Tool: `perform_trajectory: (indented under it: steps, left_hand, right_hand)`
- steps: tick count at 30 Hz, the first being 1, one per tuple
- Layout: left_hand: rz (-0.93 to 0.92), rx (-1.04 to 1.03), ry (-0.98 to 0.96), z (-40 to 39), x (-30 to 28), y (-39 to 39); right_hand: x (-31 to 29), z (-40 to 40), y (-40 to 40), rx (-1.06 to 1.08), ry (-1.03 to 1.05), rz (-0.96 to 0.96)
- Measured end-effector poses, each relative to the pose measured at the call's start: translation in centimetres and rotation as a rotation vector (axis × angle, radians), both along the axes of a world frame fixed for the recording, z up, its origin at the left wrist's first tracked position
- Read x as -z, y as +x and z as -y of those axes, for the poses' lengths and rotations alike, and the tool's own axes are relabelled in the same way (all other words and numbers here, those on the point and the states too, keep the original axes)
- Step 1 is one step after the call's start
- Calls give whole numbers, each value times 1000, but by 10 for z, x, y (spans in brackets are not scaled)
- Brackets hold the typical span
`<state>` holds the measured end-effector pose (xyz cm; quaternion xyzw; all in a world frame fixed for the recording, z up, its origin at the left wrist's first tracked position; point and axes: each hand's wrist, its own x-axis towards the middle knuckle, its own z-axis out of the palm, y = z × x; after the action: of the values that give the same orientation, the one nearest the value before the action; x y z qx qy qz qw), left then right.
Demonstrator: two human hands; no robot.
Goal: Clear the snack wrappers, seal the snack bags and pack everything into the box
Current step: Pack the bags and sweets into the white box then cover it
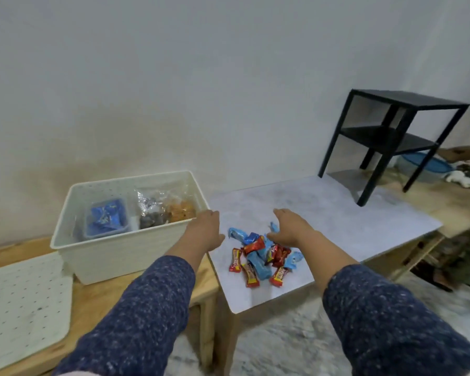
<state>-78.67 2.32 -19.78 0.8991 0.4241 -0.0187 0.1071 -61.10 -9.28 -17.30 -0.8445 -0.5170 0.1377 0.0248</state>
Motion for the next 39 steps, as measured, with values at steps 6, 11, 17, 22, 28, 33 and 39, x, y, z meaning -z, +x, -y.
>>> perform_trajectory:
  steps: [6,11,17,22,28,33,39]
  left_hand:
    - [209,-154,-152,70,92,64]
    - [276,-229,-196,114,154,91]
    - [197,-217,-183,97,187,113]
    - [133,-122,-69,57,208,116]
    - [319,-60,194,26,229,138]
    - [310,-44,250,26,227,147]
    - [395,-76,212,34,227,146]
  right_hand:
    - [65,58,78,-71,49,-117]
    - [136,79,114,-128,88,-109]
    - [191,58,124,-237,176,-126]
    - [216,17,134,-307,167,-168]
    - [241,-7,142,-307,332,-22]
    - [245,-24,140,-299,416,95]
    - [245,-22,141,-275,400,-3]
